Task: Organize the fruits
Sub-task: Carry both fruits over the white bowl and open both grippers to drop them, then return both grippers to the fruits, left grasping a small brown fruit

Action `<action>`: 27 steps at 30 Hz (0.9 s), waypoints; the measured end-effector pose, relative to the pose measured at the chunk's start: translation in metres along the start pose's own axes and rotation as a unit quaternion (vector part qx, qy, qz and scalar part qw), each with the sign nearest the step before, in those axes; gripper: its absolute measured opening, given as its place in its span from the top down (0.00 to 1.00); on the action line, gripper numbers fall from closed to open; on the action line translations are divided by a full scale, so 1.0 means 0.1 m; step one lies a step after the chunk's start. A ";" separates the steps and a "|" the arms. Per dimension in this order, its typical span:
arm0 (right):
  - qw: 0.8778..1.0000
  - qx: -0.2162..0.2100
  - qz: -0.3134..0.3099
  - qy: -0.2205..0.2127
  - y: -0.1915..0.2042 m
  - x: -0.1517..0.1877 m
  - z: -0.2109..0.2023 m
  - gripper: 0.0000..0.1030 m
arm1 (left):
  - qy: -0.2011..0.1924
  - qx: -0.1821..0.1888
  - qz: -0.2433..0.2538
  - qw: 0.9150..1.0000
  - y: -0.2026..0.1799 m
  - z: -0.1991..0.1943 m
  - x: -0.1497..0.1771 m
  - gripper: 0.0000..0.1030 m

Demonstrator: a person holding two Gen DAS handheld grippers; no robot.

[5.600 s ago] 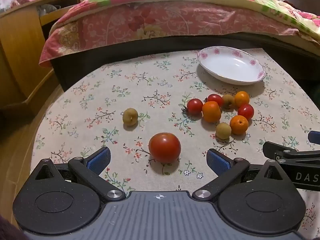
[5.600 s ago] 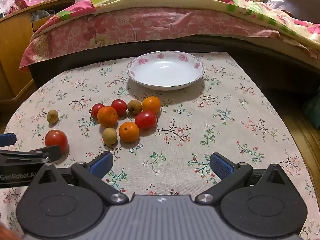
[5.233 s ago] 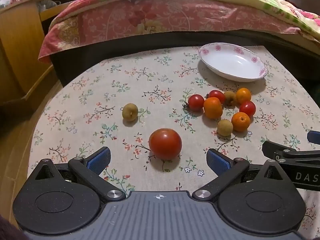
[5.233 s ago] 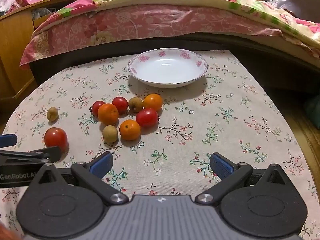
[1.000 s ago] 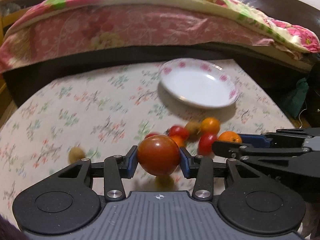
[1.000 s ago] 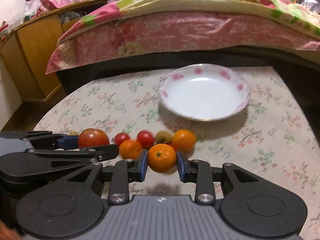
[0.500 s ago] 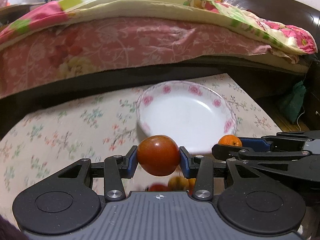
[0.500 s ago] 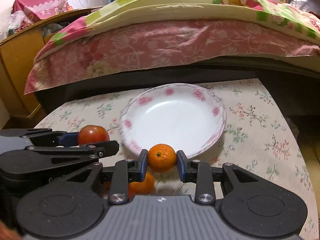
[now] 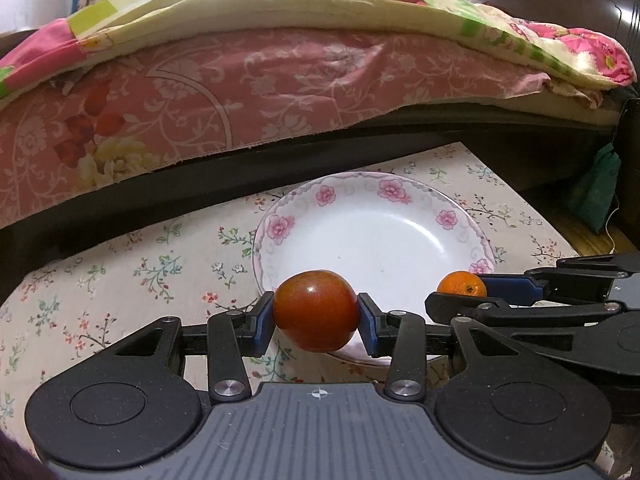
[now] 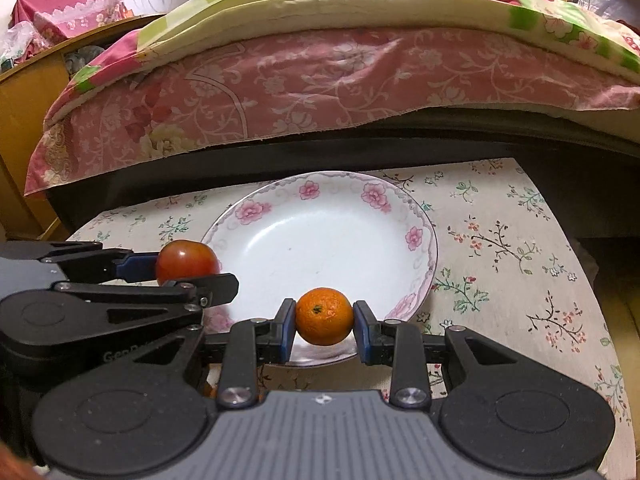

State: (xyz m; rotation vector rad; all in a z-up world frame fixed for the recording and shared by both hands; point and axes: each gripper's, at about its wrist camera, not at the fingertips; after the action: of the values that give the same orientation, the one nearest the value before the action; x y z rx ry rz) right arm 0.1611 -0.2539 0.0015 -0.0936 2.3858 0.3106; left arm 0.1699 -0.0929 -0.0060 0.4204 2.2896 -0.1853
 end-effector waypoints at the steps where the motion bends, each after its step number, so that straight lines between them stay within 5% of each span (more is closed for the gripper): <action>1: 1.000 0.000 0.000 0.001 0.00 0.00 0.01 0.70 | 0.002 -0.001 0.000 1.000 0.00 0.01 0.00 0.51; 27: 1.000 0.004 0.008 -0.023 0.01 -0.05 -0.07 0.68 | -0.012 -0.014 0.002 1.000 0.05 -0.06 -0.04 0.42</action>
State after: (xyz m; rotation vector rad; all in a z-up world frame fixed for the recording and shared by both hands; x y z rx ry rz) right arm 0.1599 -0.2548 0.0103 -0.0638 2.3431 0.3070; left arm 0.1697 -0.0872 0.0011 0.4072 2.2658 -0.1541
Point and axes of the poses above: each gripper's, at about its wrist camera, not at the fingertips, and z roughly the way its jaws point, y to its left, x to its underside, and after that the axes turned 1 degree about -x, right-handed
